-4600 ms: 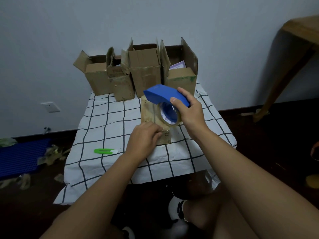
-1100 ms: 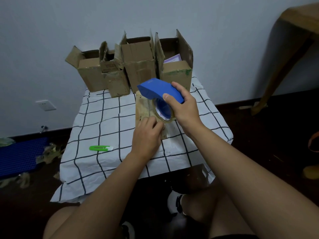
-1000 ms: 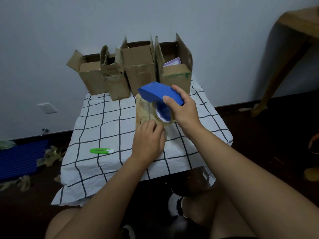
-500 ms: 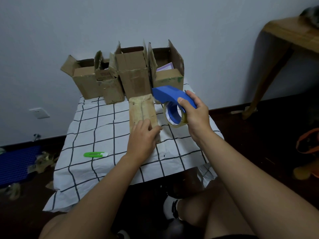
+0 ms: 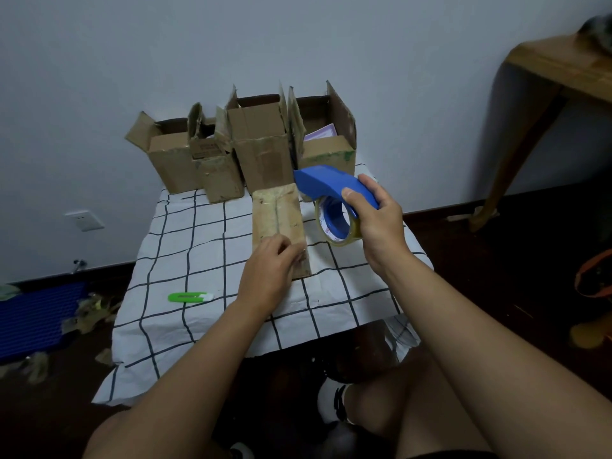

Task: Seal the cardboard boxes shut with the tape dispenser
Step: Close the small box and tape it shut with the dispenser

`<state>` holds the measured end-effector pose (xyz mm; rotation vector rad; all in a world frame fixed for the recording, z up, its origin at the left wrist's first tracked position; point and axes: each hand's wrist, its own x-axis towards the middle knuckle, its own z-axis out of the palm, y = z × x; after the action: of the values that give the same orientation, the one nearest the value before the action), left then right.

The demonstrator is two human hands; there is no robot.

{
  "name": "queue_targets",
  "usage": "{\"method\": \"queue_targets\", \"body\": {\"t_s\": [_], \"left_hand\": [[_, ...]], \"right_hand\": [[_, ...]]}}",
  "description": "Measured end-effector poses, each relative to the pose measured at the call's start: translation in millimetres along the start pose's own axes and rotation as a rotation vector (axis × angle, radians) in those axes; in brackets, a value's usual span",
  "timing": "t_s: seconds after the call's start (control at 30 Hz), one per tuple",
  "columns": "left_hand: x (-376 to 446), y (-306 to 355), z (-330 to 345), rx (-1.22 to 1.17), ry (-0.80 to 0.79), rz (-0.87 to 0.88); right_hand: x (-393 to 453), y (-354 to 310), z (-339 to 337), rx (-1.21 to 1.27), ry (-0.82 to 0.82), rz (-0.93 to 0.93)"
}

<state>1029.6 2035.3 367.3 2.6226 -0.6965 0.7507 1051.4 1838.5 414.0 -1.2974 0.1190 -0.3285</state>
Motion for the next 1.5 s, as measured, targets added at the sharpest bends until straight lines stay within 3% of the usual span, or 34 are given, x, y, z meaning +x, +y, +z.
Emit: {"method": "queue_targets", "body": {"t_s": [0.1,0.3,0.5,0.9,1.5], "left_hand": [[-12,0,8,0.153,0.051,-0.007],[-31,4,11,0.193,-0.078,-0.074],[-10,16,21,-0.02,0.108,-0.292],[-5,22,29,-0.032,0.221,-0.345],[-8,-12,-15,-0.122,-0.097,-0.083]], "right_hand": [[-2,2,5,-0.006,-0.018,-0.004],[-5,7,9,-0.01,-0.04,0.011],[-7,3,11,-0.008,-0.013,0.0],[-13,-1,3,-0.045,-0.011,-0.01],[-19,1,11,-0.05,-0.05,-0.023]]}}
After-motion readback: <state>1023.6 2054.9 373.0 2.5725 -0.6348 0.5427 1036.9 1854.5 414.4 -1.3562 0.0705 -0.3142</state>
